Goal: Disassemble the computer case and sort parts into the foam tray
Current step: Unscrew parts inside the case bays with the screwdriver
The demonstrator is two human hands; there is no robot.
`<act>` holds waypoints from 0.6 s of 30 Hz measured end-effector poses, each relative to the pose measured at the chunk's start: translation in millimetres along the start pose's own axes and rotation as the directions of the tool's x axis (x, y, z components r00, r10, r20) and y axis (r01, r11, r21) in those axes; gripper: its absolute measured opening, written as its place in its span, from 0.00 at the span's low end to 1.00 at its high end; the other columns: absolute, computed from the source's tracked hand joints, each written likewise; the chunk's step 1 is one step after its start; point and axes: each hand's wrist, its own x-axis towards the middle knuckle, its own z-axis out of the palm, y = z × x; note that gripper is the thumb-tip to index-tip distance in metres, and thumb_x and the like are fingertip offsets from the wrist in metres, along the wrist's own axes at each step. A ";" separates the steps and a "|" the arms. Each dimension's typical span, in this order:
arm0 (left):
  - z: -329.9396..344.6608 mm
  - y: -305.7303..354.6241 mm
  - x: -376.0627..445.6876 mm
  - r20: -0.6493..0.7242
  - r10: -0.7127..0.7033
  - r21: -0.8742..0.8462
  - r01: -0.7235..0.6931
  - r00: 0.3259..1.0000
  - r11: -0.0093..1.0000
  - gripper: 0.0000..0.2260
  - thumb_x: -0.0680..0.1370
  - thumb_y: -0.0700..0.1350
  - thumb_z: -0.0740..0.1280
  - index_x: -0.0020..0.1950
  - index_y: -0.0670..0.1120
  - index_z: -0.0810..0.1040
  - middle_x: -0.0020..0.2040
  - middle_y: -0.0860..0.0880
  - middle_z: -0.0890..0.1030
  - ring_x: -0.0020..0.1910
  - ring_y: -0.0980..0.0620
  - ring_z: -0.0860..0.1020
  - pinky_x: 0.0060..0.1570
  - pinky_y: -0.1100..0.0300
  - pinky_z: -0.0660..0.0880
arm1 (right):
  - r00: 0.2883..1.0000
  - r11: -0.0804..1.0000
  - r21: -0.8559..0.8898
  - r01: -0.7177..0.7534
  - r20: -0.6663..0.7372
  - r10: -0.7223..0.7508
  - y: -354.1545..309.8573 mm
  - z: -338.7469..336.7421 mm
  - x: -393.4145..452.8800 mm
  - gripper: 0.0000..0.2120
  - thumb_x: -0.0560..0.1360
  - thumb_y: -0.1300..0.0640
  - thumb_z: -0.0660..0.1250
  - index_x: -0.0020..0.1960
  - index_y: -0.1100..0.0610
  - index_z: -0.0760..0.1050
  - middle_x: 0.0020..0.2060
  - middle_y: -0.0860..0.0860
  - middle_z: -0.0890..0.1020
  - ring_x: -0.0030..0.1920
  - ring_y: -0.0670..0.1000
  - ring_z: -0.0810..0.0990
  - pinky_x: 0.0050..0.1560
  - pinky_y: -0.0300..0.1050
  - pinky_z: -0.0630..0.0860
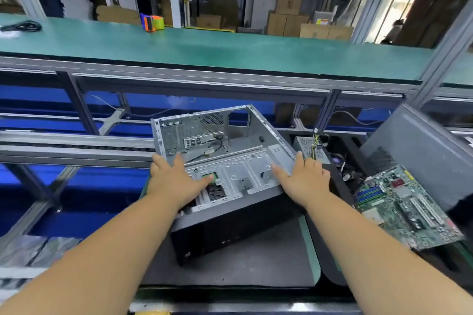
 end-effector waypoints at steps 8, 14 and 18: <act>-8.6 -18.6 -4.5 -0.062 -0.025 -0.144 0.015 0.998 0.989 0.43 0.74 0.70 0.60 0.80 0.52 0.44 0.80 0.43 0.41 0.78 0.44 0.38 0.76 0.44 0.47 | 0.998 0.998 -0.060 0.031 -0.051 -0.034 18.1 -19.3 -1.7 0.33 0.77 0.30 0.49 0.62 0.58 0.68 0.54 0.58 0.81 0.54 0.61 0.79 0.45 0.51 0.69; 16.0 17.2 -51.7 -0.154 -0.088 0.064 0.099 0.984 0.993 0.40 0.76 0.70 0.51 0.80 0.48 0.46 0.80 0.40 0.43 0.78 0.39 0.44 0.76 0.45 0.46 | 0.972 0.961 0.228 0.159 0.132 -0.193 23.3 -16.1 28.1 0.34 0.79 0.37 0.57 0.75 0.58 0.57 0.66 0.59 0.74 0.62 0.62 0.75 0.59 0.56 0.74; 19.9 22.1 -59.4 -0.215 -0.053 0.129 0.082 0.975 0.988 0.42 0.73 0.75 0.48 0.80 0.52 0.49 0.80 0.44 0.50 0.78 0.38 0.47 0.74 0.42 0.53 | 0.969 0.947 0.275 0.168 0.130 -0.209 25.7 -5.8 24.0 0.39 0.79 0.35 0.55 0.81 0.55 0.46 0.77 0.55 0.63 0.70 0.61 0.70 0.63 0.56 0.71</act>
